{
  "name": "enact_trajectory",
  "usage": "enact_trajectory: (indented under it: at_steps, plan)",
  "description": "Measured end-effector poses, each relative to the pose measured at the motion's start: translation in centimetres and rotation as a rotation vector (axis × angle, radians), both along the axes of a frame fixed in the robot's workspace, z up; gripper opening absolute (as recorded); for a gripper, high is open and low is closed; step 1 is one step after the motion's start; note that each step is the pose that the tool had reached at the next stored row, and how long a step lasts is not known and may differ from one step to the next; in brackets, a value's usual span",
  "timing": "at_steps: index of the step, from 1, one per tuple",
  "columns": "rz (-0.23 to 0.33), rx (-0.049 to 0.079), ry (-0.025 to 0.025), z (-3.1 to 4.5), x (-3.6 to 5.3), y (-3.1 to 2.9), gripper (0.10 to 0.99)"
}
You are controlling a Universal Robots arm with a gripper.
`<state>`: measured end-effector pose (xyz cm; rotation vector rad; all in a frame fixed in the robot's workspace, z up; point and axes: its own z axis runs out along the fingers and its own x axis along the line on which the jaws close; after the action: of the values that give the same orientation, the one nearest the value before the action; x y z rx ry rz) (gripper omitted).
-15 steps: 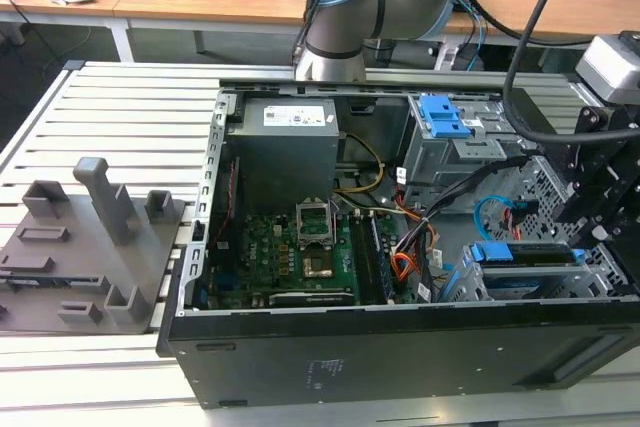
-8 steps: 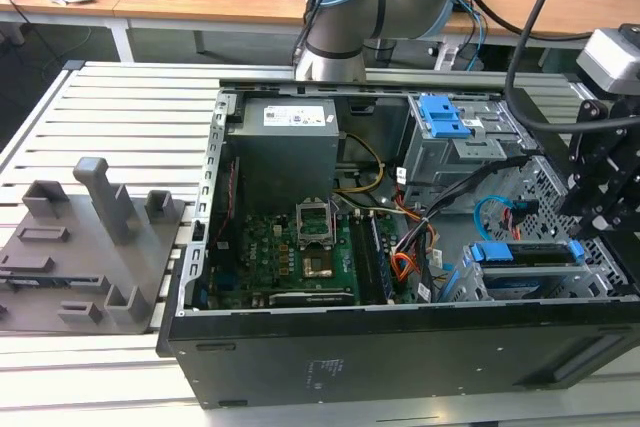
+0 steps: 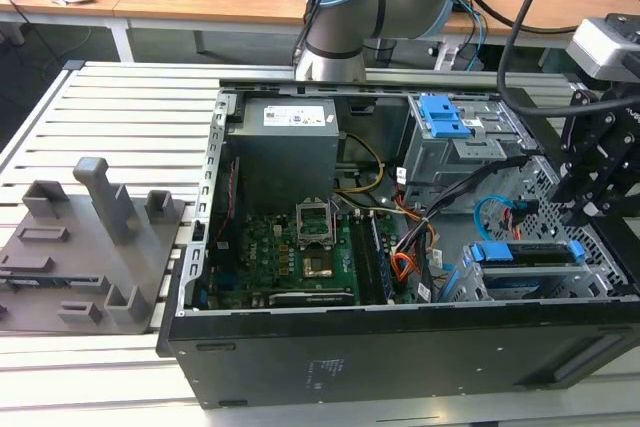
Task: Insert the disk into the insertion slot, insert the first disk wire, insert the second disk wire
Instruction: 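Insert the first disk wire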
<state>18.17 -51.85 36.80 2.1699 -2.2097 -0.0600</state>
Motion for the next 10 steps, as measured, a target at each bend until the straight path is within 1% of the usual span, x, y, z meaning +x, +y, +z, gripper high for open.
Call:
enact_trajectory:
  at_steps: [2,5,8,9,10]
  plan:
    - [0.0,0.0,0.0,0.0,0.0,0.59,0.361]
    - [0.0,0.0,0.0,-0.01,0.0,1.08,0.361]
    - [0.0,0.0,0.0,-0.07,-0.07,1.18,0.361]
    - [0.0,0.0,-0.0001,-0.12,-0.37,1.18,0.361]
    - [0.0,0.0,-0.0007,-0.18,-0.85,1.18,0.361]
